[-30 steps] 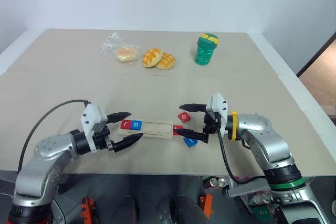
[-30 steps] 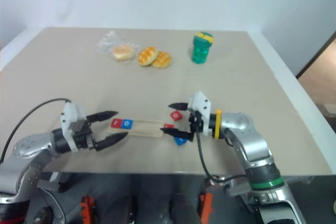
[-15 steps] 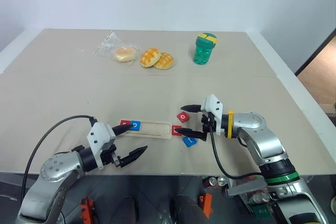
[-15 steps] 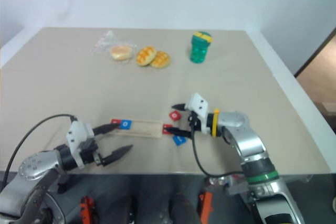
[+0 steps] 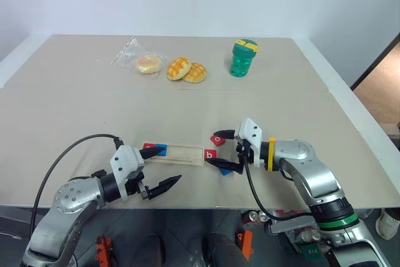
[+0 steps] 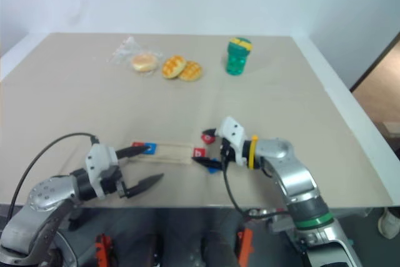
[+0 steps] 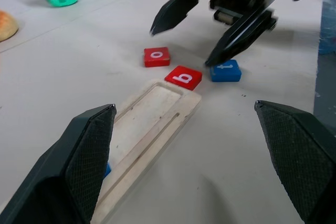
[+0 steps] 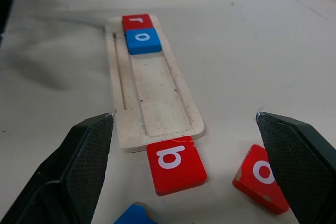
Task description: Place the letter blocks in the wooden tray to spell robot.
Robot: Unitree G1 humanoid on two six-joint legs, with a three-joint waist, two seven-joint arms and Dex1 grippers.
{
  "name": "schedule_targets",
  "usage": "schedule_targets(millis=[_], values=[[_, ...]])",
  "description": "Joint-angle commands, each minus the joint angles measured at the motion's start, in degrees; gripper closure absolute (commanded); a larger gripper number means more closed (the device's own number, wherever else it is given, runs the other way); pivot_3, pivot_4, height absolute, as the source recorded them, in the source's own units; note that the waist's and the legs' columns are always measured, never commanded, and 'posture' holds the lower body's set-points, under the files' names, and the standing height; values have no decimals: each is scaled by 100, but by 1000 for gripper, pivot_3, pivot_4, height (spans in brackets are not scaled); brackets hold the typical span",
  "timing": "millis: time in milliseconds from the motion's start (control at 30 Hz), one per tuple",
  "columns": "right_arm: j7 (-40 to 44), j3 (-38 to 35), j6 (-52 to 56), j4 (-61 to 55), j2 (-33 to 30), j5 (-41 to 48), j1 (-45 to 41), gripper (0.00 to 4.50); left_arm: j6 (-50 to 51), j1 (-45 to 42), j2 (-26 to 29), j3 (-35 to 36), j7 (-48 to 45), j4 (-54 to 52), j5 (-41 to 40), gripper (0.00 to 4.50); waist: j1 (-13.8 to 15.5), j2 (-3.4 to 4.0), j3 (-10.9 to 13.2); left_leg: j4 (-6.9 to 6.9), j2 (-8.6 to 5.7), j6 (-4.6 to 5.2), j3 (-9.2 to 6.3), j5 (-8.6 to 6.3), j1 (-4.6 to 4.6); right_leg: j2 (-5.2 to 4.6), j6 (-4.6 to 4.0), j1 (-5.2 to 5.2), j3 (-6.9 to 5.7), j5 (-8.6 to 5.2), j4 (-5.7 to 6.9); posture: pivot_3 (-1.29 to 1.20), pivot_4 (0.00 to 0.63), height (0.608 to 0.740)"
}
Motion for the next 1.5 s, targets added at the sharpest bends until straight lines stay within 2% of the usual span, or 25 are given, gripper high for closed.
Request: schedule_targets(millis=[33,267,567,867,1000,1133,1300,1500], values=[[-196,-196,111,-255,-20,30,-11,0,-110,-52,53,-18,5,-105,-25,107,0,0,0,0,0,0,2,0,0,-1,1,-1,2,0,0,0,150,740],[-185,-214,81,-200,-171,37,-57,0,-155,-26,90,-82,-36,-107,-5,107,0,0,0,0,1,0,2,0,0,1,1,-1,1,-1,-1,0,150,740],[-983,-392,763,41,185,79,-405,0,-231,-13,101,-153,-9,-96,26,107,-8,0,0,-2,1,0,3,-1,-2,1,1,-3,3,-2,-1,0,150,740],[-1623,-378,1191,-600,451,99,-38,0,-298,24,140,-228,13,-145,72,107,-8,0,1,-9,1,-2,2,-2,-6,1,3,-9,3,-5,-2,0,150,740],[-1172,-362,1111,-1150,272,393,137,0,-339,21,167,-245,-4,-116,64,107,-7,0,1,-11,0,-2,2,-2,-9,1,5,-12,4,-6,-2,0,150,740],[-640,-254,1040,-1148,85,583,2,0,-377,-15,200,-297,-53,-58,62,107,-8,0,1,-10,0,-2,2,-2,-8,0,1,-10,3,-8,-3,0,150,740],[243,141,481,-340,-162,354,-429,0,-439,-130,196,-366,-124,50,70,107,-12,0,1,-9,2,-1,6,-2,-4,1,-3,-11,3,-5,-3,0,150,740],[787,368,-38,594,-172,116,-897,0,-412,-217,169,-363,-128,75,19,107,-9,0,3,-11,0,0,7,-3,-9,0,-2,-13,2,-10,-4,0,150,740]])
